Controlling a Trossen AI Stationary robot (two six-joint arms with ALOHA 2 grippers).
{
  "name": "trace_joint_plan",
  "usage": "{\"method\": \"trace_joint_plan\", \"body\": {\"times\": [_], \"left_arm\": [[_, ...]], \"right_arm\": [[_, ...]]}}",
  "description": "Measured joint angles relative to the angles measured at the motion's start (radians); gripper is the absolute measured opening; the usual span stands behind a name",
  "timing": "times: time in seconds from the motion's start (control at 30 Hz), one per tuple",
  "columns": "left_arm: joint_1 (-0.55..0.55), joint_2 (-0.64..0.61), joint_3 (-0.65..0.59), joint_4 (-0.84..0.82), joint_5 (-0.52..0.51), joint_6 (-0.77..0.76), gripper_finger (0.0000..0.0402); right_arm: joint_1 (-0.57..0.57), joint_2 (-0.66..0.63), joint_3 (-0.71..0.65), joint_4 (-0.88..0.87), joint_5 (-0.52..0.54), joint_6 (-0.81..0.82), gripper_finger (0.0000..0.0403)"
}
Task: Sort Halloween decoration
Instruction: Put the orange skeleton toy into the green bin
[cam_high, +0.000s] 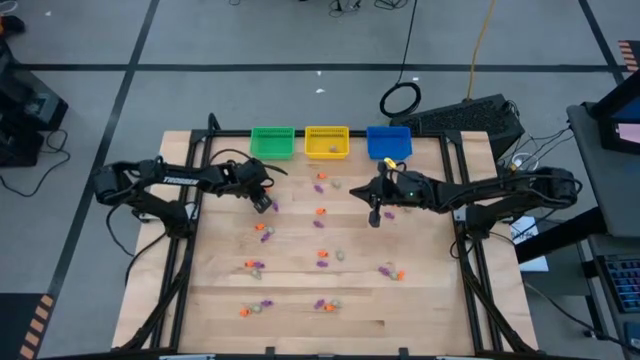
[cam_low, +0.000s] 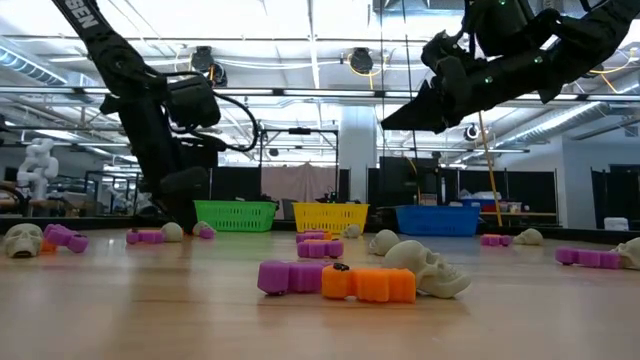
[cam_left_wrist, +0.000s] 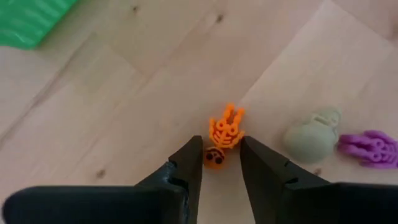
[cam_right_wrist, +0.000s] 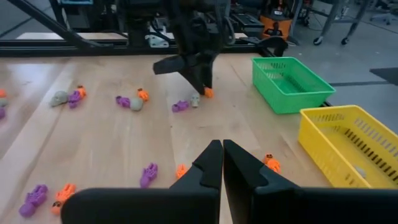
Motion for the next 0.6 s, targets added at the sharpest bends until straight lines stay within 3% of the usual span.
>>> {"method": "trace_joint_plan", "body": {"times": [0.33,0.6], "left_arm": [[-0.001,-0.009,0.01,-0.022,-0.03,0.089,0.0012],[0.017,-0.014,0.184,-0.2,-0.139,0.124,0.0014]], "right_arm": [[0.045,0.0,0.0,0.011,0.003,-0.001,0.0],[0.06,0.002,0.0,0.012,0.003,0.0,0.0]]}}
